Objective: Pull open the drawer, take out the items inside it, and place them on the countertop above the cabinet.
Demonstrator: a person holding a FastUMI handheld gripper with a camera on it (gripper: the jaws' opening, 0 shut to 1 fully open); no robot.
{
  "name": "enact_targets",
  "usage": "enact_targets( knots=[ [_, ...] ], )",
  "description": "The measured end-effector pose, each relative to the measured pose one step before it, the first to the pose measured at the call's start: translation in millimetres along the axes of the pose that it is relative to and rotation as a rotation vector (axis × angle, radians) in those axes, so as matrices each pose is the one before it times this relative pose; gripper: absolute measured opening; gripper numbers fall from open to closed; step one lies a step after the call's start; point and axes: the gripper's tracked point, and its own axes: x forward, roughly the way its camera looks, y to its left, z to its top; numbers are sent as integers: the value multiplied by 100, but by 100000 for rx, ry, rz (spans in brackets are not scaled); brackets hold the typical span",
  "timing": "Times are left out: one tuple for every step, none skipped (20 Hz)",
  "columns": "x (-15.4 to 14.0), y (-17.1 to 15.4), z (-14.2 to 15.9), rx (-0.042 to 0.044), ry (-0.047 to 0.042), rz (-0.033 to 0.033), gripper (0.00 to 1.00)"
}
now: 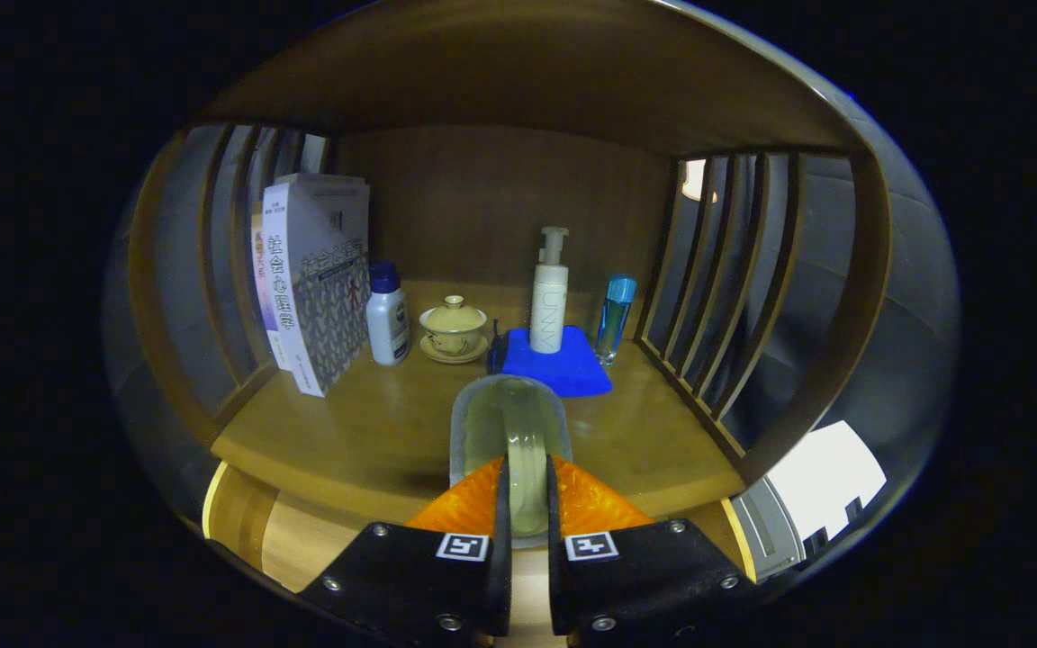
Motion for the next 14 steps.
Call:
enact_targets(
  knots=[
    [830, 431, 314, 1485, -353, 1265, 17],
    [899, 648, 175, 1947, -333, 2132, 17],
    [791, 502, -18, 1309, 495, 1769, 17],
    [607, 265, -159, -270, 686, 1142, 17],
    [545, -149, 65, 17, 234, -763, 18],
    [661, -121, -263, 832, 1040, -933, 19],
    [260, 65, -61, 815, -165, 267, 20],
    [474, 196, 559, 597, -1492, 686, 20],
    [328, 116, 179, 450, -322, 932, 21],
    [179, -55, -119, 426, 17, 460, 22],
    [186, 30, 30, 208, -281, 681, 23],
    [327, -64, 20, 8, -77, -121, 24],
    [44, -172, -82, -335, -37, -258, 25],
    [104, -250, 52, -740, -633, -1034, 26]
  ],
)
